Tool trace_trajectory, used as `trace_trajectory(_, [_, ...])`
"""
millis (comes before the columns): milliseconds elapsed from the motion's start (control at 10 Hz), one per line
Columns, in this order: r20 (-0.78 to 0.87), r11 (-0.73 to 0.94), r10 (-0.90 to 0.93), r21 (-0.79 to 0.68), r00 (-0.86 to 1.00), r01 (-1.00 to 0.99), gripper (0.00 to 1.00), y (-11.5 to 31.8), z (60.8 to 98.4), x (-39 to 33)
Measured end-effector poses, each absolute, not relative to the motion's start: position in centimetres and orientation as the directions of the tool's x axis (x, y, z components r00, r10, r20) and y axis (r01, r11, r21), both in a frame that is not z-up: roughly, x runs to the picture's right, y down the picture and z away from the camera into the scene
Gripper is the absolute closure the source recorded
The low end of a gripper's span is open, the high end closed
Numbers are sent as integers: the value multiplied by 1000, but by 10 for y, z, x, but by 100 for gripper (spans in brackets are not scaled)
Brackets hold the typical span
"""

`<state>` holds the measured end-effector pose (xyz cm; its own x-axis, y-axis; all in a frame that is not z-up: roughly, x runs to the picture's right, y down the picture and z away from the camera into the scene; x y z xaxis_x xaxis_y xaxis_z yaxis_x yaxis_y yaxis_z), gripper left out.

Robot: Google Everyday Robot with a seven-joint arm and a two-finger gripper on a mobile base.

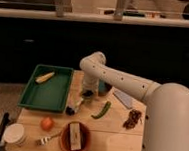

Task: Stack cups into tray

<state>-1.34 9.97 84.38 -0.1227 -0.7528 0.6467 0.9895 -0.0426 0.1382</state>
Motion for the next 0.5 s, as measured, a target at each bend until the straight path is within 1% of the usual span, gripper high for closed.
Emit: trace_trajectory(500, [649, -49, -748, 154, -138, 987, 100, 91, 831, -36])
